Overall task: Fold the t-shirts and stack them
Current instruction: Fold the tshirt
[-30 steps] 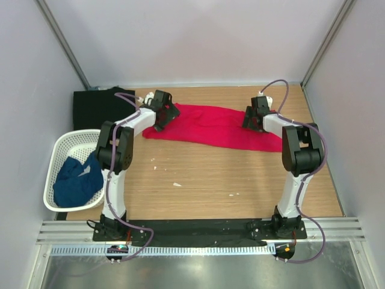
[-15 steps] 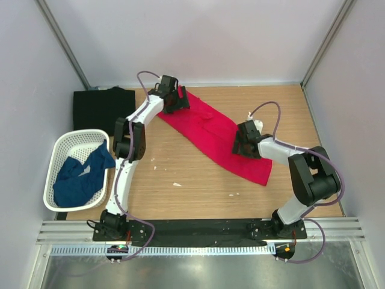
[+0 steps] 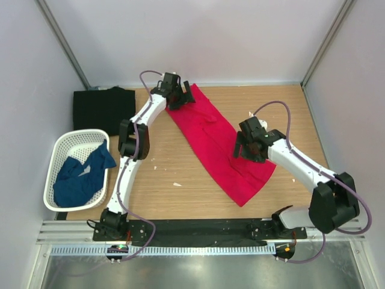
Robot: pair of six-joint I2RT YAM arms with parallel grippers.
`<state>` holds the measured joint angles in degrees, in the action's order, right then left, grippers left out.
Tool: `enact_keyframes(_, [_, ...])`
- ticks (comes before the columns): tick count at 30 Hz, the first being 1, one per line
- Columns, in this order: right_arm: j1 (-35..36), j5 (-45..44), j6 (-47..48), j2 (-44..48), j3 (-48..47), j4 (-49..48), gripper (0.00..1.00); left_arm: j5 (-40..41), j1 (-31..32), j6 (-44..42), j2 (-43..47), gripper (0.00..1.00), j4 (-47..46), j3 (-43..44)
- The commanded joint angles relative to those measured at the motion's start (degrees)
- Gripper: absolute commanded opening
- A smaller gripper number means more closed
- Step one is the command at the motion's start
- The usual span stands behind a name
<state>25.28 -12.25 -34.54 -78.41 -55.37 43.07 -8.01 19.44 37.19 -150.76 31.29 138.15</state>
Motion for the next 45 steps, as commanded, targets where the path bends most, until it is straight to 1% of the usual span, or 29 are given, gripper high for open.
enact_keyframes(1, [0.21, 4.69, 6.38, 4.31, -4.39, -3.57, 0.78, -4.2, 0.51, 3.59, 0.28, 0.93, 0.43, 3.44])
enact_keyframes(2, [0.21, 5.04, 8.51, 4.58, -4.04, -5.52, 0.81, -4.12, 0.68, 3.85, 1.94, 0.93, 0.44, 2.92])
enact_keyframes(3, [0.21, 6.78, 10.79, 4.32, -3.87, -7.37, 0.82, -2.55, 1.03, 3.51, 6.4, 0.93, 0.27, 0.66])
enact_keyframes(4, [0.21, 7.85, 15.34, 3.97, -3.6, -10.95, 0.83, -1.67, 1.38, 3.16, 8.79, 0.93, -0.87, -0.85])
enact_keyframes(6, [0.21, 7.77, 17.75, 1.79, -2.29, -14.05, 0.86, 1.05, 2.35, 2.45, 13.36, 0.95, -1.49, -4.01])
enact_keyframes(8, [0.21, 5.23, 18.9, -0.76, -1.06, -17.31, 0.87, 4.57, 3.23, 3.06, 18.64, 0.95, -1.49, -8.23])
enact_keyframes(9, [0.21, 4.0, 18.64, -2.08, -0.79, -18.19, 0.87, 5.89, 3.5, 4.28, 20.22, 0.95, -1.41, -9.81])
enact_keyframes(10, [0.21, 2.42, 17.33, -5.75, -0.96, -18.46, 0.87, 9.21, 3.85, 4.73, 23.2, 0.95, -1.93, -14.0])
enact_keyframes(11, [0.04, -1.16, 14.19, -7.44, -2.18, -18.02, 0.87, 10.37, 4.89, 5.08, 24.45, 0.95, -2.45, -15.87])
enact_keyframes(13, [-0.14, -2.42, 11.88, -11.13, -2.72, -18.37, 0.87, 12.22, 5.86, 6.66, 26.21, 0.95, -4.47, -20.78])
enact_keyframes(14, [-0.05, -2.25, 9.52, -11.76, -2.11, -19.07, 0.87, 12.93, 6.57, 7.71, 26.65, 0.95, -4.83, -21.77])
enact_keyframes(16, [-0.05, -1.03, 7.66, -12.2, -1.32, -21.78, 0.88, 13.02, 7.01, 11.04, 25.78, 0.95, -5.01, -22.31])
enact_keyframes(17, [-0.05, -0.76, 6.69, -12.29, -0.36, -22.41, 0.89, 12.76, 7.27, 12.11, 24.3, 0.94, -5.01, -22.39])
enact_keyframes(18, [-0.23, -1.45, 4.07, -12.47, -0.09, -22.68, 0.91, 12.76, 7.45, 13.16, 23.59, 0.95, -5.01, -22.39])
enact_keyframes(19, [-0.23, -2.07, 2.65, -12.9, 0.18, -21.55, 0.91, 12.67, 7.63, 15.43, 22.97, 0.94, -5.01, -22.22])
enact_keyframes(23, [-1.28, -2.96, -0.43, -14.05, 3.5, -21.18, 0.94, 11.71, 7.72, 19.31, 18.41, 0.93, -5.27, -21.34])
enact_keyframes(29, [-1.9, -2.43, -3.25, -12.29, 8.52, -19.43, 0.94, 13.37, 8.24, 20.64, 13.66, 0.93, -5.1, -19.68])
enact_keyframes(33, [-1.81, -3.22, -3.42, -8.35, 9.58, -15.31, 0.94, 13.37, 8.24, 20.47, 9.7, 0.92, -4.4, -16.52])
enact_keyframes(36, [-1.81, -4.01, -3.42, -4.04, 9.23, -12.76, 0.94, 13.55, 8.24, 18.37, 5.84, 0.92, -3.52, -12.04])
enact_keyframes(37, [-1.81, -4.01, -3.34, -2.29, 9.06, -12.22, 0.94, 13.03, 8.24, 17.14, 4.78, 0.92, -3.43, -8.63])
enact_keyframes(40, [-1.46, -1.47, -1.24, 0.88, 7.75, -11.25, 0.95, 8.37, 8.24, 11.08, 0.04, 0.93, -3.08, -2.2])
enact_keyframes(41, [-0.94, 0.11, -0.44, 1.68, 7.13, -11.08, 0.95, 4.19, 8.24, 9.84, -2.15, 0.93, -3.25, 1.13])
enact_keyframes(43, [-0.32, 1.26, 1.93, 3.78, 4.51, -10.55, 0.97, 2.91, 7.98, 8.34, -3.22, 0.94, -3.25, 3.0])
enact_keyframes(45, [0.47, 2.58, 3.86, 4.67, 2.56, -9.41, 0.97, 2.39, 7.81, 8.6, -3.49, 0.94, -4.3, 2.57])
